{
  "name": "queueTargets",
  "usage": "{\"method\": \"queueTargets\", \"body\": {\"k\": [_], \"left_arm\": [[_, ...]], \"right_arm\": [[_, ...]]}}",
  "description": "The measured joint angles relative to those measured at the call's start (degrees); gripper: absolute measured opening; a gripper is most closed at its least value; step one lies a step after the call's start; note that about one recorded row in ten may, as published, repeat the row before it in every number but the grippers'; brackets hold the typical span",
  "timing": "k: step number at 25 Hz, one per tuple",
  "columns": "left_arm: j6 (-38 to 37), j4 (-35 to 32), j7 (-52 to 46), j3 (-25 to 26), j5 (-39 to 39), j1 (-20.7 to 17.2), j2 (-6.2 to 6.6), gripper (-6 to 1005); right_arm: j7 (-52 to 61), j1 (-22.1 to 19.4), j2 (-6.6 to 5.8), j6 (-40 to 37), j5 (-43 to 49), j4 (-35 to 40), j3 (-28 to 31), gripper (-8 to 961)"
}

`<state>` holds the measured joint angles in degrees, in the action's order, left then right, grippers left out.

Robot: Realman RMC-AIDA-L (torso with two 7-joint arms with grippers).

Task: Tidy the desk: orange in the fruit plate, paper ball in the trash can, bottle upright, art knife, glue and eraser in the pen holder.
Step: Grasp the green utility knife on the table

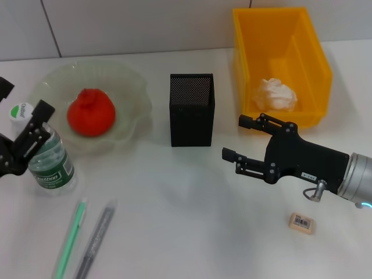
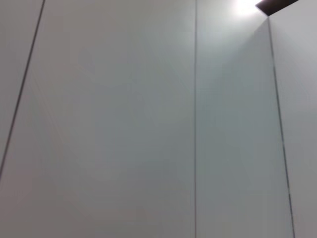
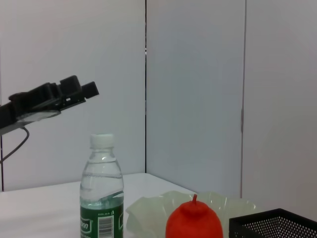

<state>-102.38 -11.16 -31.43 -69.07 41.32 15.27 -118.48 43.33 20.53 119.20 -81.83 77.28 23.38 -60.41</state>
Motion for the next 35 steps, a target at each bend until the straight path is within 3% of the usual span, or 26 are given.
{"method": "queueTargets", "body": {"k": [8,19,30,35], "left_arm": [[0.4,-0.3,3.4,-5.2,2.4,0.4,0.54,795],[0.7,-2.8,3.3,-4.8,16.0,-0.2,2.68,793],[3.8,-3.0,0.5,-4.7,18.4,-0.9,3.55,793],[7.3,-3.9,-1.6,-4.7,19.4,-1.1,4.61,792]], "right_arm": [[0.0,-0.2,-0.06,0.0,-0.2,0.0,0.0,766],[2.6,-1.0,-0.11,-0.1,-0.2,2.5,0.1,766],[6.0,-2.4,-0.08,-0.9,-0.2,6.2,1.3,766],[6.1,-2.4,-0.10,-0.7,-0.2,6.3,1.6,766]]}}
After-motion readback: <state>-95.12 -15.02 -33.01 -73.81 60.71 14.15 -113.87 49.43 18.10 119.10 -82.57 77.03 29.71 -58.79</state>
